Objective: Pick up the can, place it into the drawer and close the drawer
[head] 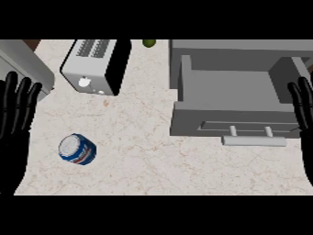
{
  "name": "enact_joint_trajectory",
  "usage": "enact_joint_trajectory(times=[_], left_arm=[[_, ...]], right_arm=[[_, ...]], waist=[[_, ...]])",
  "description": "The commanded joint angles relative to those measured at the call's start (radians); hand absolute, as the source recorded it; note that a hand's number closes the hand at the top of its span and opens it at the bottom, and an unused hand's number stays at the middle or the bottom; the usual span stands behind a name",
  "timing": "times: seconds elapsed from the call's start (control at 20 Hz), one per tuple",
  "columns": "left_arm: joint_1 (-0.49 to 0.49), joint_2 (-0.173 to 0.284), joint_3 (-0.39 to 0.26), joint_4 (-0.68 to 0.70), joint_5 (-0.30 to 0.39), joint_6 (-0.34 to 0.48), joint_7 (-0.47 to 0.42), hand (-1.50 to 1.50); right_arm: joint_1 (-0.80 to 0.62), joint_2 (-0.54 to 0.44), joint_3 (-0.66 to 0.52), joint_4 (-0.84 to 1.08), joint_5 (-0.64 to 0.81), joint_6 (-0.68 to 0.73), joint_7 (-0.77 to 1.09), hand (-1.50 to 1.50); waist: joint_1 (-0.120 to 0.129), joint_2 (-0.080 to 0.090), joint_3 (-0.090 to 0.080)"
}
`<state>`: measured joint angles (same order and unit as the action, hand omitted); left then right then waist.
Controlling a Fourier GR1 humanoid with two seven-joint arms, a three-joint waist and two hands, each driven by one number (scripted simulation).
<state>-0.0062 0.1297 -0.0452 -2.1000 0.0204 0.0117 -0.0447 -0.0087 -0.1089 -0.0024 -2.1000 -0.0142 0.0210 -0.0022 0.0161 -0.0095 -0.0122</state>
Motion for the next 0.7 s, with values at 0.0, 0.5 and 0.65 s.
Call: enact_joint_trajectory(times=[0.0,0.5,0.65], left_arm=[[0.006,0.078,0.060,-0.005,0.191,-0.159,-0.010,-1.50],[0.069,0.458,-0.030,0.182,0.537,-0.795,-0.001,-1.50],[0.054,0.603,0.109,0.288,0.678,-0.961,-0.047,-1.50]], right_arm=[[0.024,0.008,0.037,-0.038,0.006,0.008,0.036,-1.50],[0.113,0.053,-0.059,0.064,0.007,-0.102,0.139,-1.50],[0.129,0.018,-0.126,0.027,-0.038,-0.090,0.164,-1.50]], waist=[[-0.015,0.008,0.011],[-0.037,0.021,0.008],[-0.033,0.013,0.010]])
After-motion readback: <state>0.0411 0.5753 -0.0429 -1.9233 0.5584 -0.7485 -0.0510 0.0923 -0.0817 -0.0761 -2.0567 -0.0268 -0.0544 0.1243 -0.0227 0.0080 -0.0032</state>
